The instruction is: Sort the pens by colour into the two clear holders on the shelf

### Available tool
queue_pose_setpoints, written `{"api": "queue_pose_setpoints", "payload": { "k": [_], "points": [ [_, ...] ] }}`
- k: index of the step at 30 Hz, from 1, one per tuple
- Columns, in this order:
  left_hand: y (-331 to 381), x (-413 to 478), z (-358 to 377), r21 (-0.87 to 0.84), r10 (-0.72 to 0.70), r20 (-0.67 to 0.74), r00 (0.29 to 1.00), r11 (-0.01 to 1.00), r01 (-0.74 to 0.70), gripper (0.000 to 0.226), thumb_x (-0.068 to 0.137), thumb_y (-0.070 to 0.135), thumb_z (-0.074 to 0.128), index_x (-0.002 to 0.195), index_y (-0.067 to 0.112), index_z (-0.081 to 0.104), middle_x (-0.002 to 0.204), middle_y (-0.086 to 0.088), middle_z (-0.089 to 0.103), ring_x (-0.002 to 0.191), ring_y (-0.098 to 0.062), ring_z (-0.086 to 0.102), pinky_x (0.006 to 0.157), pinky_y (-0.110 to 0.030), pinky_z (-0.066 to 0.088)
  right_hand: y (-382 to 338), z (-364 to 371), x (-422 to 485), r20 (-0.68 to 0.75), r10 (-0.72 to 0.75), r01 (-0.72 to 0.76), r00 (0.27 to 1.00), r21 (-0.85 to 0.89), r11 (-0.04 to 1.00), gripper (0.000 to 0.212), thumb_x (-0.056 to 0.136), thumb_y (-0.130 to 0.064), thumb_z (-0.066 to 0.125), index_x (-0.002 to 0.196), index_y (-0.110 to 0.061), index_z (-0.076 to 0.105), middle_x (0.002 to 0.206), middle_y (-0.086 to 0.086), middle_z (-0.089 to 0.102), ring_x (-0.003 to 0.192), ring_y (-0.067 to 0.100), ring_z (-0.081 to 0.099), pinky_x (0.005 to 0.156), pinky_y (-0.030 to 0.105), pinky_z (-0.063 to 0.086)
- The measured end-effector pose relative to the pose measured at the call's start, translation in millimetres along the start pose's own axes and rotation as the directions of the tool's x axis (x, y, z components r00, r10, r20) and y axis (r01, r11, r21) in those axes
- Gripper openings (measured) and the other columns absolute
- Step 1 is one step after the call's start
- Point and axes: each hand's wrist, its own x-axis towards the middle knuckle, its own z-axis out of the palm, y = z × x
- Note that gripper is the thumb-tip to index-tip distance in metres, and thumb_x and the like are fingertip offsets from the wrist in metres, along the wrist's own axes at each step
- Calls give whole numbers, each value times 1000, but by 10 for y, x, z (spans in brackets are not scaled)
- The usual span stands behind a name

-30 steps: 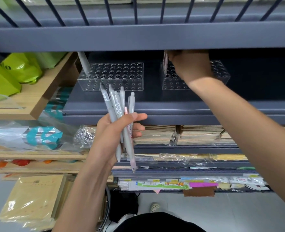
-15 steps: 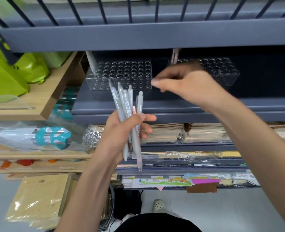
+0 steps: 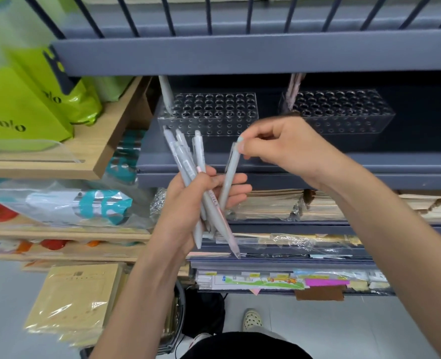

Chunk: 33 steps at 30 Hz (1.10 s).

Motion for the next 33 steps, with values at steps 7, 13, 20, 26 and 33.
{"api": "queue_pose_setpoints", "payload": {
  "k": [7,13,20,26,33],
  "points": [
    [73,-32,-253,79,31,-19,999,996,-29,27,101,2,41,84,8,62,94,-29,73,92,-43,73,75,-40,61,-111,186,103,-191,-25,67,981,218,974,11,84,-9,60,76,-14,67,62,3,65,58,19,57,54,30,46],
    [99,-91,-409,125,55,-11,998,991,-54,11,93,5,56,93,11,47,93,-23,75,61,-26,69,53,-28,55,-174,370,183,-186,-59,122,981,351,928,15,92,0,52,82,-7,61,72,11,71,57,21,64,52,28,53],
    [173,-108,-604,117,86,-64,994,990,-78,15,92,3,58,90,14,49,89,-18,75,54,-21,62,50,-27,51,-194,645,215,-81,-15,41,997,333,942,10,94,-11,60,100,-6,66,81,11,72,64,20,66,56,27,55],
    [230,-122,-761,132,74,-61,995,989,-66,16,96,1,57,90,14,48,92,-15,76,56,-20,63,48,-26,50,-215,819,197,-70,29,-8,997,281,960,25,88,-6,69,112,-5,65,82,16,74,66,18,68,62,24,56],
    [208,-183,-1003,66,-9,-38,999,998,12,11,84,15,66,78,16,58,56,-3,54,47,-22,56,47,-28,49,-411,667,426,-504,-60,210,862,248,946,13,90,-4,52,101,-9,57,79,1,72,76,27,72,73,37,60]
  ]
}}
